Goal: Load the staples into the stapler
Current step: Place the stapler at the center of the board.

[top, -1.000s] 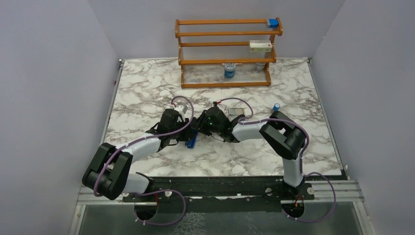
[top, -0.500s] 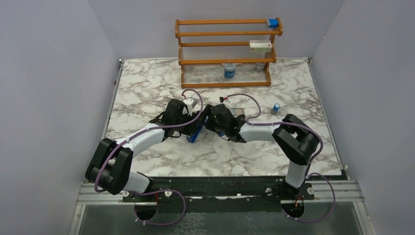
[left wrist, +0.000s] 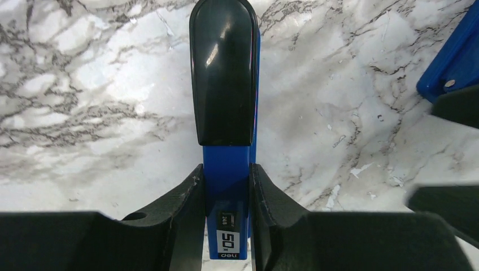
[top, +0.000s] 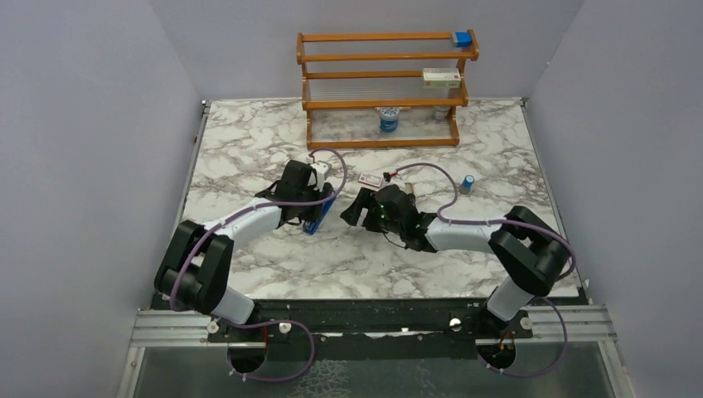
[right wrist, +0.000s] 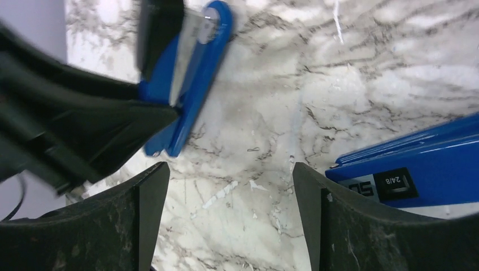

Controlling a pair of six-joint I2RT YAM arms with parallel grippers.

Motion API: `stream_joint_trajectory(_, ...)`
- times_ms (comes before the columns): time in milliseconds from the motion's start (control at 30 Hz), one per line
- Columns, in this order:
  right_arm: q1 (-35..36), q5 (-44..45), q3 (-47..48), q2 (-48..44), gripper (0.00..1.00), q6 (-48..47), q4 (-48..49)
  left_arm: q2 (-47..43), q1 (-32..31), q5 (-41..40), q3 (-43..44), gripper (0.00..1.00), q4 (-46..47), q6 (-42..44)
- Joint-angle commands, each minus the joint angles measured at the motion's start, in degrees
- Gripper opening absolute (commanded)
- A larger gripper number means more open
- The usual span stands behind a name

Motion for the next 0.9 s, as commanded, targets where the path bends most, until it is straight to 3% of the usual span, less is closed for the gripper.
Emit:
stream_joint_trajectory(0,-0.4,-1.3,-3.1,-9.1,0.85,-11.3,2.9,1.6,0.1,0.6,4.3,0.02,1.1,11.9)
stream_joint_trajectory(133,-0.4,-1.9,-7.1,-18.9,0.9,-20.7,4.4,1.3,-0.1,2.7,4.5,0.08,0.9,20.4)
stream_joint_trajectory(400,-0.4,4.0,-13.9,-37.0,0.92,-30.0,-0.5,3.0,-0.6,5.9,4.3,0.41,0.5,26.6)
stream_joint_trajectory(433,-0.4,4.8,-14.1,-38.2,0.93,-30.4,-1.5,3.1,-0.7,6.1,4.5,0.49,0.5,26.6)
stream_joint_trajectory(533,-0.4,7.3,-14.3,-40.9,0.94,-31.8,-4.8,2.0,-0.8,6.3,5.3,0.91,1.5,26.3)
stream_joint_trajectory(567,-0.4,8.2,-14.3,-41.7,0.94,-32.3,-5.9,1.0,-0.8,6.1,5.2,0.98,2.2,26.0)
stream_joint_trajectory(700,-0.4,14.3,-13.3,-45.3,1.0,-34.6,-9.2,-4.7,-0.8,4.5,5.5,0.99,7.1,22.2)
stream_joint_trajectory(867,-0.4,21.6,-12.3,-50.4,1.0,-38.2,-10.5,-13.8,-0.8,-1.3,1.5,0.99,16.9,12.3)
